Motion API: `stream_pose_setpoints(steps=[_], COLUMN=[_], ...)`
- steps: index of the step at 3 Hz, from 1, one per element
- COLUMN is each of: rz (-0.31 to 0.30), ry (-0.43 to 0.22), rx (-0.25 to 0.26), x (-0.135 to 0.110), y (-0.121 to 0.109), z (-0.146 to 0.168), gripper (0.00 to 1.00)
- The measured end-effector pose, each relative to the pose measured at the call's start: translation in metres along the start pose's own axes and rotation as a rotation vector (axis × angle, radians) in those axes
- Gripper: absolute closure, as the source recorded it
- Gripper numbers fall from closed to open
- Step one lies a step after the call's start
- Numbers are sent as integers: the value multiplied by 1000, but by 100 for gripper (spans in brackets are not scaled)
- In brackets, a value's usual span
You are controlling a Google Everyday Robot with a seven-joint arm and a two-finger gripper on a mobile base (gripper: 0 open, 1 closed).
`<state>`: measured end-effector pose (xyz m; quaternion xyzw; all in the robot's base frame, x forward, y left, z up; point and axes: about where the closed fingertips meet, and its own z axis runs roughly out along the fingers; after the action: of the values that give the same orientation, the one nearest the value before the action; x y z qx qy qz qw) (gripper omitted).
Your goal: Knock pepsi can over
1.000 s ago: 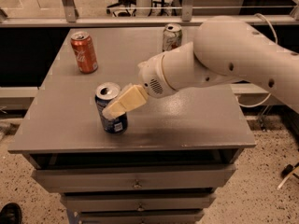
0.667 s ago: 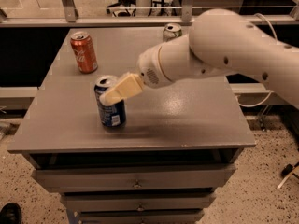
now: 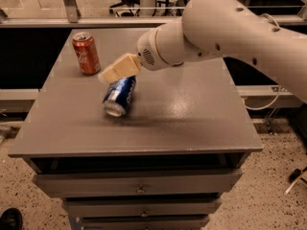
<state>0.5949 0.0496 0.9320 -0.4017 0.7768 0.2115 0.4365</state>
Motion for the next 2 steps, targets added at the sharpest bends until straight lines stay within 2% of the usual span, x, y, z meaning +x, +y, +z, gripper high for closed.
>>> stream_pose_setpoints(steps=[1, 2], rz=[24, 30], ry=[10, 18], rx=[31, 35], x=[3, 10], y=[-11, -14], z=[4, 3], gripper=[0, 0])
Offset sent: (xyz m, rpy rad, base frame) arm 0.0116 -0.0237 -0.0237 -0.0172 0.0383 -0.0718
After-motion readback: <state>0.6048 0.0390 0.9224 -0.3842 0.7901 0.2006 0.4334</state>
